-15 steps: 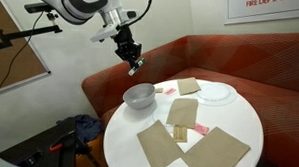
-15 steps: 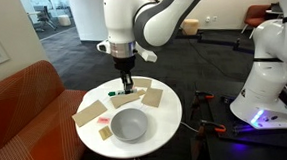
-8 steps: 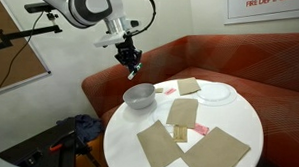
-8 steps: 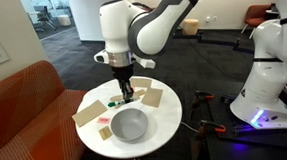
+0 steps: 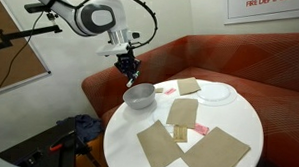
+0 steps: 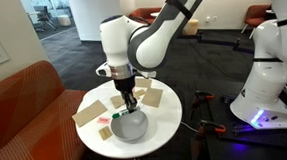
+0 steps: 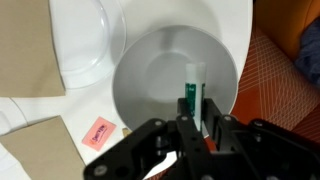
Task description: Put the marker in the bowl
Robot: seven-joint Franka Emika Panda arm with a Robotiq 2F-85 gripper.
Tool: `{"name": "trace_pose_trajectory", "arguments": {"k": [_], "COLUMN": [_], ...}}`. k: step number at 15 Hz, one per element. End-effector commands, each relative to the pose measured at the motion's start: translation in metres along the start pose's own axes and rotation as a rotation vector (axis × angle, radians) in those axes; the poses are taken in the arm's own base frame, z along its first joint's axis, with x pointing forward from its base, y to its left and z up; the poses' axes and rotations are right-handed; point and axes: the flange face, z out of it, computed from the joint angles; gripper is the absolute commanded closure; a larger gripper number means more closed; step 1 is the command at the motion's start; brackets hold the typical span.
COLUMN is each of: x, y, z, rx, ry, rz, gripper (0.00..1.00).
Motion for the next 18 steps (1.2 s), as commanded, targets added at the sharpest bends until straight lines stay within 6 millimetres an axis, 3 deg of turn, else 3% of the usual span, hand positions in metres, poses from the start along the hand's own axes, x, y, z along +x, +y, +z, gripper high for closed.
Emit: {"name": "trace_pose_trajectory", "arguments": {"k": [1,12,13,14,18], "x": [0.007,0.008,0.008,0.008,0.009], "y": [0.001,0.005,0.006,0.006,0.009], "z": [0.012,0.049,0.049,0.050,0.048], "rx": [0.004,0.047,0.047,0.049,0.049], "ry": [0.014,-0.027,-0.029,-0.031,-0.028], "rz": [-0.031,-0.020,-0.014,-0.013,-0.005], "gripper": [0.95,0.93,0.56,0.54,0.26]}}
